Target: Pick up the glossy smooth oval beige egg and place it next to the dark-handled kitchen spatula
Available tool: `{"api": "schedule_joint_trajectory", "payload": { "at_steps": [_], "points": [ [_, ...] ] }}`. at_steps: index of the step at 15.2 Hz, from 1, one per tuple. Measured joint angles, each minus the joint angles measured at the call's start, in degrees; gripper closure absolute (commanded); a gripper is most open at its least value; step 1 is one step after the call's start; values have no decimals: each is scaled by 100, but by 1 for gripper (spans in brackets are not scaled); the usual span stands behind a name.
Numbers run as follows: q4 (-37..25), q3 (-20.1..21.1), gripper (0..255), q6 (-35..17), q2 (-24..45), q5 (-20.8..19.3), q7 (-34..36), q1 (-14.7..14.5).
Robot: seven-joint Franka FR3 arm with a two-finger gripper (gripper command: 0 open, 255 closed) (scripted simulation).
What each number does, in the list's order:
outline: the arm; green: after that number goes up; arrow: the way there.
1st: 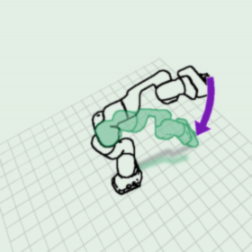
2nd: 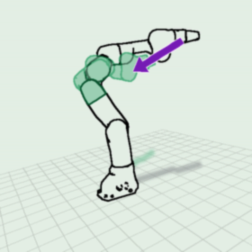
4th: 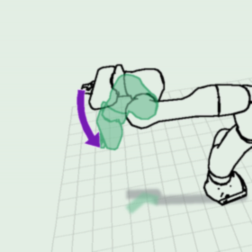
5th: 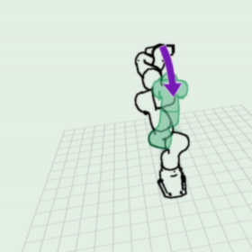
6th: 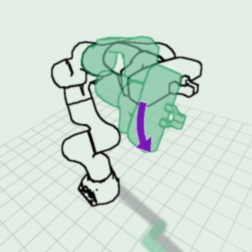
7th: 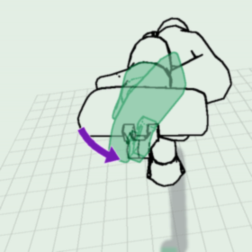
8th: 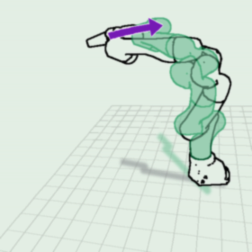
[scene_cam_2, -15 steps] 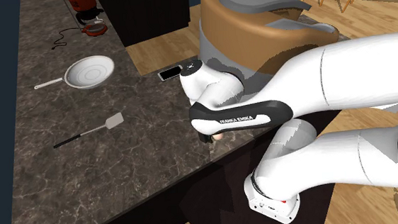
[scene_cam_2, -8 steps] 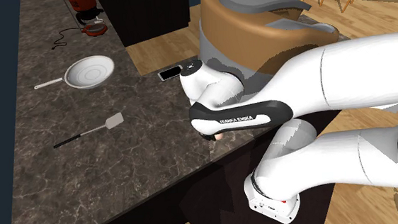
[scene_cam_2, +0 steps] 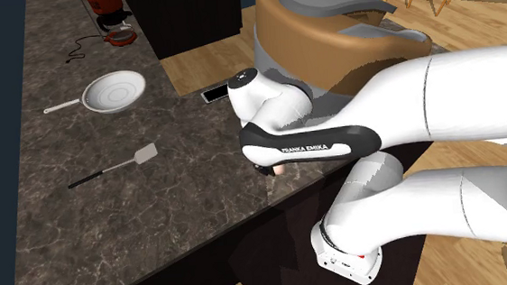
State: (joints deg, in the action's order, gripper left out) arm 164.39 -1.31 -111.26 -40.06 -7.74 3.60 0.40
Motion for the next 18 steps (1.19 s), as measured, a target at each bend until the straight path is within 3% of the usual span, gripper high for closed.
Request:
{"api": "schedule_joint_trajectory", "payload": {
  "at_steps": [18],
  "points": [
    [-1097,58,255,1654,-561,102,-152,-34]
  ]
}}
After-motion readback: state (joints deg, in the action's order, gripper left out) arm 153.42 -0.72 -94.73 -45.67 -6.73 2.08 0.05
